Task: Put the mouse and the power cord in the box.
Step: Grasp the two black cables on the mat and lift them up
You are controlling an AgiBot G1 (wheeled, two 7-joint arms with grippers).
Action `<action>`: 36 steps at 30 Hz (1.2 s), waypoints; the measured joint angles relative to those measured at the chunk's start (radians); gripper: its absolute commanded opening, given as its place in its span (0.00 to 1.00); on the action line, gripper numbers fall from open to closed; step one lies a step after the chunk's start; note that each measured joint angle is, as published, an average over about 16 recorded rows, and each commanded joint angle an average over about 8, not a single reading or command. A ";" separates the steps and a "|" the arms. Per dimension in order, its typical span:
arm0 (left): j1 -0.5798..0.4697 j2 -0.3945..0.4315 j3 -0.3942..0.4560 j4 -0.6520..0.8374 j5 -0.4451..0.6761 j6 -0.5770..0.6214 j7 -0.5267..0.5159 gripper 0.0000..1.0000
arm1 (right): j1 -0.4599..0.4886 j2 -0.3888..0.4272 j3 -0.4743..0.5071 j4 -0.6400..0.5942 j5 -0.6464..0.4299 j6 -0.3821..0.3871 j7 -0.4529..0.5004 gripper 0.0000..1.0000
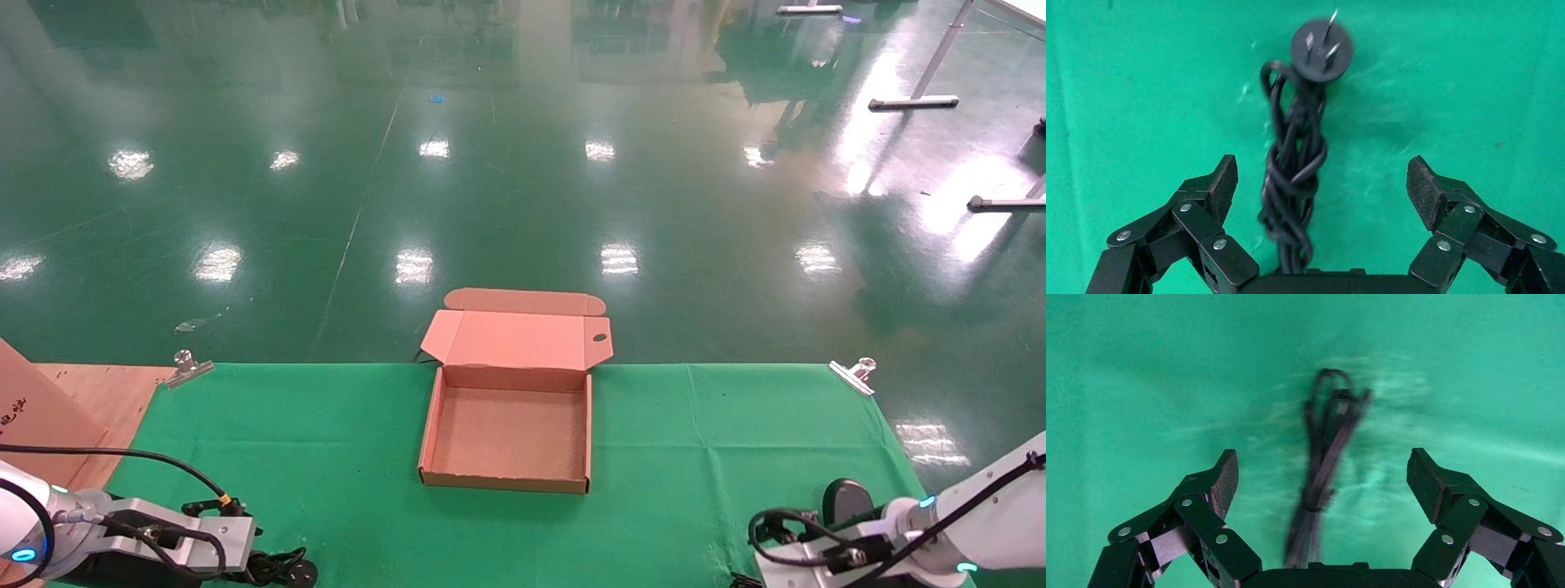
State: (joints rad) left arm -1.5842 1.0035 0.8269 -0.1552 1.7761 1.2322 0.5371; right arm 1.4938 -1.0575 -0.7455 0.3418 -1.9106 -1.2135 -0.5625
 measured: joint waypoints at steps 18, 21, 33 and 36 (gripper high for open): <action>-0.007 0.031 -0.016 0.113 -0.020 -0.083 0.072 0.00 | 0.052 -0.049 0.003 -0.193 0.005 0.045 -0.122 0.00; -0.007 0.032 -0.018 0.122 -0.022 -0.087 0.080 0.00 | 0.058 -0.054 0.002 -0.212 0.004 0.051 -0.136 0.00; -0.007 0.031 -0.020 0.143 -0.025 -0.081 0.099 0.00 | 0.076 -0.073 0.000 -0.260 0.000 0.066 -0.177 0.00; -0.006 0.031 -0.020 0.146 -0.025 -0.080 0.101 0.00 | 0.079 -0.076 0.000 -0.269 0.001 0.067 -0.184 0.00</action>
State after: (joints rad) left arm -1.5905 1.0342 0.8067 -0.0094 1.7510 1.1518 0.6381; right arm 1.5731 -1.1332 -0.7451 0.0728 -1.9100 -1.1465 -0.7469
